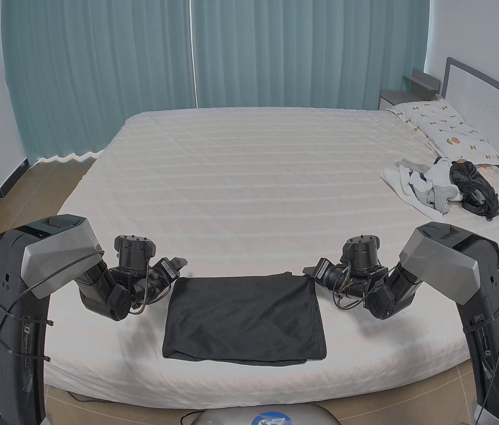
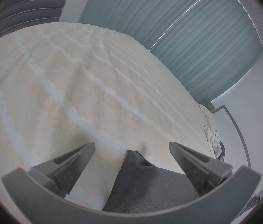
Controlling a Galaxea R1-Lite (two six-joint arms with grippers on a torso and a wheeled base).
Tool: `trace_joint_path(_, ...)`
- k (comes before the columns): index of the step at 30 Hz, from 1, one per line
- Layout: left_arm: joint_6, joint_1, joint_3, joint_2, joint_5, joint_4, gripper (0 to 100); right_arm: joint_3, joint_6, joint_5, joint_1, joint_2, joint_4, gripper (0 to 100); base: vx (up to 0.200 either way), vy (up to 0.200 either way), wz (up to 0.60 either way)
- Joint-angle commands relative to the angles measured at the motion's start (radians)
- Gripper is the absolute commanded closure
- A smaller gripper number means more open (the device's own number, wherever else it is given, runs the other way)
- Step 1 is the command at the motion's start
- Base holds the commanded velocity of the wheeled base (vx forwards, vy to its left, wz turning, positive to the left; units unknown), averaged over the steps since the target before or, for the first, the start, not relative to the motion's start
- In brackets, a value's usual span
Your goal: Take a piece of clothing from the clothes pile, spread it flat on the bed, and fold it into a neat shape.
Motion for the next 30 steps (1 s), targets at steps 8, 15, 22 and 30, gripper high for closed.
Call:
trace_joint_path(8, -0.106, 0.031, 0.187, -0.152, -0.022, -0.14, 0, 0.12, 0.035, -0.044, -0.079, -0.122, -0.047, 0, 0.0, 0.0, 0.0)
trace_joint_path(15, -0.068, 0.069, 0.311, -0.317, -0.045, -0.295, 0, 0.46, 0.023, -0.046, -0.152, -0.398, -0.188, 0, 0.0, 0.0, 0.0)
trace_joint_path(22, 0.023, 0.123, 0.426, -0.654, -0.047, -0.125, 0, 0.733, -0.037, -0.003, -0.24, -0.742, -0.24, 0, 0.0, 0.0, 0.0)
trace_joint_path(30, 0.052, 0.127, 0.52, -1.06, -0.048, 0.095, 0, 0.922, -0.165, 0.012, -0.254, -1.111, -0.183, 0, 0.0, 0.0, 0.0)
